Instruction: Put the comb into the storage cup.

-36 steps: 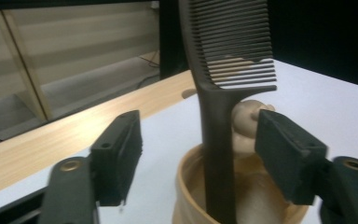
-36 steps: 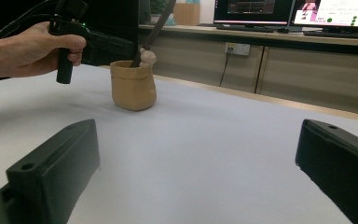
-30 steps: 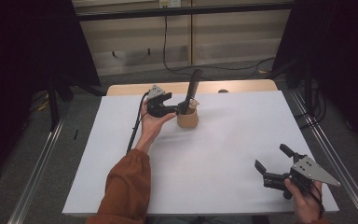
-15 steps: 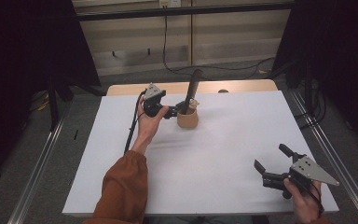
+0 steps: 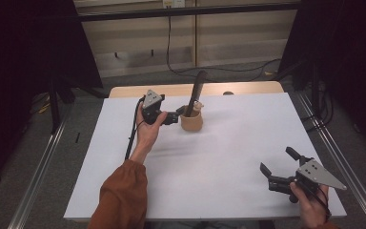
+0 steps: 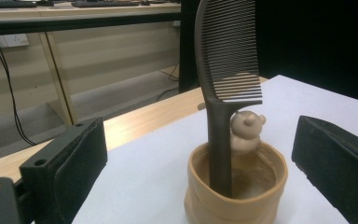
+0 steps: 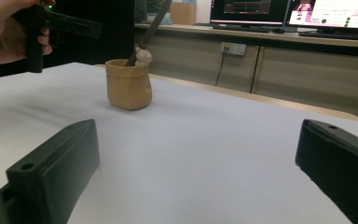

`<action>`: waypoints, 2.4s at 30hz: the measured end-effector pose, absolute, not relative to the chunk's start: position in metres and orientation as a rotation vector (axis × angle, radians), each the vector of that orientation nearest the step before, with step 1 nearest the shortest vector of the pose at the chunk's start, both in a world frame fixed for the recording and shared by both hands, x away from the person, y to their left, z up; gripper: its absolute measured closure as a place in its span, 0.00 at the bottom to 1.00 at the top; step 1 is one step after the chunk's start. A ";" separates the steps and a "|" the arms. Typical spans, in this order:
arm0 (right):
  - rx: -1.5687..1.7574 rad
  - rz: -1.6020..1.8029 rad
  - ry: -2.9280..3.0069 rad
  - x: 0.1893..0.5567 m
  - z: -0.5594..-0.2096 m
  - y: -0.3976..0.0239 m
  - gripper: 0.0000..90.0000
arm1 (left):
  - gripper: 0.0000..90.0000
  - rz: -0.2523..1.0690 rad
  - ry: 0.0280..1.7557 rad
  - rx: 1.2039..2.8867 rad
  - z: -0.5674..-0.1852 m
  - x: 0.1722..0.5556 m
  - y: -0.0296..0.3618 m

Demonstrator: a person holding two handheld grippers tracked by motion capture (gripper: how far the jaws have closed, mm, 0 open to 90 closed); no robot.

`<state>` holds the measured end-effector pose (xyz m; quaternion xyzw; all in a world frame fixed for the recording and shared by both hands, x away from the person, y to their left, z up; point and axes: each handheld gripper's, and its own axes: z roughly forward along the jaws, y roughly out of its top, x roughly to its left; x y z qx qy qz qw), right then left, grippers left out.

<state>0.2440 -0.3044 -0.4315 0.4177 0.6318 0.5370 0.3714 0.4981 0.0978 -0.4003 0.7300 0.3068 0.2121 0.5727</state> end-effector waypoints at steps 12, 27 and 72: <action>1.064 1.373 1.616 0.245 -0.431 -0.303 0.00 | 0.04 0.527 0.729 1.682 -0.399 0.478 0.113; 1.069 1.378 1.610 0.245 -0.431 -0.303 0.00 | 0.03 0.578 0.712 1.651 -0.397 0.452 0.139; 1.072 1.366 1.596 0.244 -0.431 -0.302 0.00 | 0.03 0.662 0.760 1.590 -0.415 0.363 0.189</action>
